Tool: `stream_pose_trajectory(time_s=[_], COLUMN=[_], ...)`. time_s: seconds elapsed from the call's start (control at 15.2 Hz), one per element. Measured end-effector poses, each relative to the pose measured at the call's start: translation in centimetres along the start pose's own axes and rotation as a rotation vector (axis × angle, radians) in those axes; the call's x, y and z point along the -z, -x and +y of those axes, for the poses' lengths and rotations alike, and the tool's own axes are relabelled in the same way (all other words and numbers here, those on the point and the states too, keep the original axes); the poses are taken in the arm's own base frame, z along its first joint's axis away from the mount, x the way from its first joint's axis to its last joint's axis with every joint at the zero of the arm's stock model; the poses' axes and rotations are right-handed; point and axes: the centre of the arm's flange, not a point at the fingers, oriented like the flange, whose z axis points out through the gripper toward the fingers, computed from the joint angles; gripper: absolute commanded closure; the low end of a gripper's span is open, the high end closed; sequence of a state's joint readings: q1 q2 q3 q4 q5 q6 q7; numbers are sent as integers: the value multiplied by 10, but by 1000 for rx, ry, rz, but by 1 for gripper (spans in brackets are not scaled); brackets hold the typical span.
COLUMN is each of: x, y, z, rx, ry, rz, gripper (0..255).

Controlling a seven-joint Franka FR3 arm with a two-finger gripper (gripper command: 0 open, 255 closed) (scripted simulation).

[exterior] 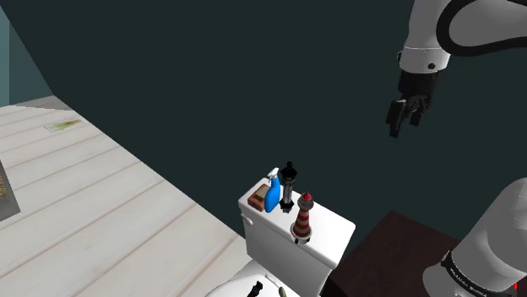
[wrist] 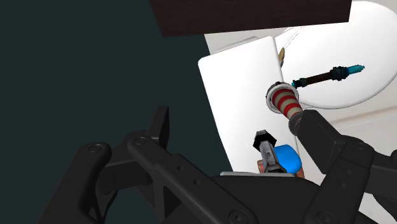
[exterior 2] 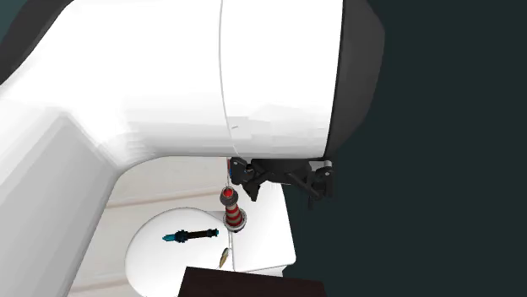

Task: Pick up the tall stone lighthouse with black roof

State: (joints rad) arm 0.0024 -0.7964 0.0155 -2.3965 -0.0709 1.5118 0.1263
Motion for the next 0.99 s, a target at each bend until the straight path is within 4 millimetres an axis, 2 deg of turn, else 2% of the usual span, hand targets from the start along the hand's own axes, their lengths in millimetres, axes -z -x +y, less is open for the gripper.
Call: stream_pose_trajectory(time_s=[0.07, 0.2, 0.99], x=[0, -8, -91], y=[0, -13, -141], z=[0, -3, -39], rx=[0, 0, -5], ry=[0, -10, -110], rz=[0, -7, -63], gripper=[0, 0, 0])
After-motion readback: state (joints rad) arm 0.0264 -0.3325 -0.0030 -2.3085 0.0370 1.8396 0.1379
